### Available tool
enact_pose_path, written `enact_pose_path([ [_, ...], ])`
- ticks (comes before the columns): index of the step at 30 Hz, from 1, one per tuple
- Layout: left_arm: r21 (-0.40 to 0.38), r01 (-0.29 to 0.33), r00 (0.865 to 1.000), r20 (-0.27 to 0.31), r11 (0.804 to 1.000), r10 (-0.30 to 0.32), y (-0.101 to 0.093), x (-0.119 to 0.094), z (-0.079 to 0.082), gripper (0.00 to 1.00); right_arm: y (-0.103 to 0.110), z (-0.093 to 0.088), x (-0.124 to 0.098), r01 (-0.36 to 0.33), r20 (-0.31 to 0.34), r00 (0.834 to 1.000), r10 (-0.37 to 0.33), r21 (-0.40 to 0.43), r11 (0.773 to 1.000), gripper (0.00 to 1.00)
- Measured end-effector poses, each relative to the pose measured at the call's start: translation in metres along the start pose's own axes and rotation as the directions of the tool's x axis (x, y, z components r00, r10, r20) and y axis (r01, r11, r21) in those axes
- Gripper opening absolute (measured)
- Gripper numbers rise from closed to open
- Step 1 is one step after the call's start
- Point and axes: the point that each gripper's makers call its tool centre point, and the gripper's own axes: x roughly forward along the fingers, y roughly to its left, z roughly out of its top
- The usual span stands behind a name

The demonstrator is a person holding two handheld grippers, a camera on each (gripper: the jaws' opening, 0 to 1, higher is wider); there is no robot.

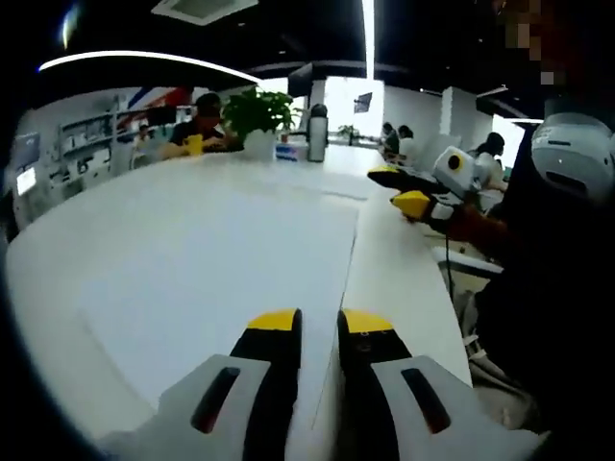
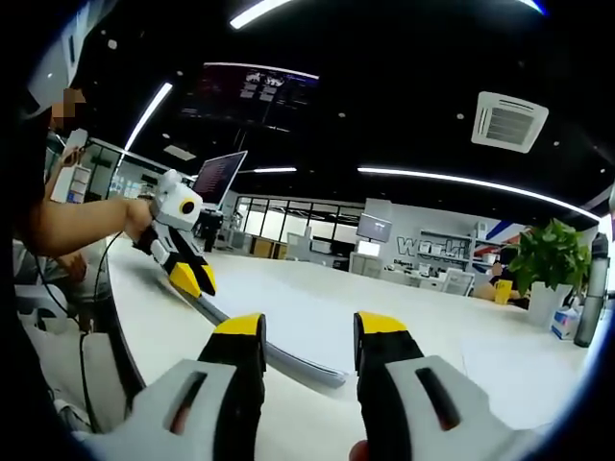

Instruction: Grasp the top corner of one sheet in the document stack and pull a single sheet out from the document stack, separating that one sheet from the rest and lifting it clear until the single sheet is fully removed from the stack

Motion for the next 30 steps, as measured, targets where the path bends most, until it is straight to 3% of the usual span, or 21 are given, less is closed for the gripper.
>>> enact_pose_path([
  [5,-0.050,0.028,0.998,0.057,0.998,-0.025,0.000,-0.001,0.000,0.17,0.000,0.000,0.000,0.002,0.001,1.000,-0.002,0.002,1.000,0.36],
  [18,-0.069,0.054,0.994,0.094,0.996,-0.047,-0.003,0.000,0.002,0.15,0.003,-0.001,0.000,-0.003,-0.009,1.000,0.003,-0.027,1.000,0.36],
  [23,-0.073,0.054,0.995,0.091,0.996,-0.047,-0.004,0.000,0.002,0.15,0.009,-0.008,0.003,-0.004,-0.057,0.998,-0.004,-0.135,0.991,0.35],
  [30,-0.066,0.051,0.995,0.094,0.997,-0.045,-0.004,0.000,0.002,0.15,0.016,-0.013,0.010,-0.005,-0.121,0.992,-0.031,-0.285,0.959,0.33],
])
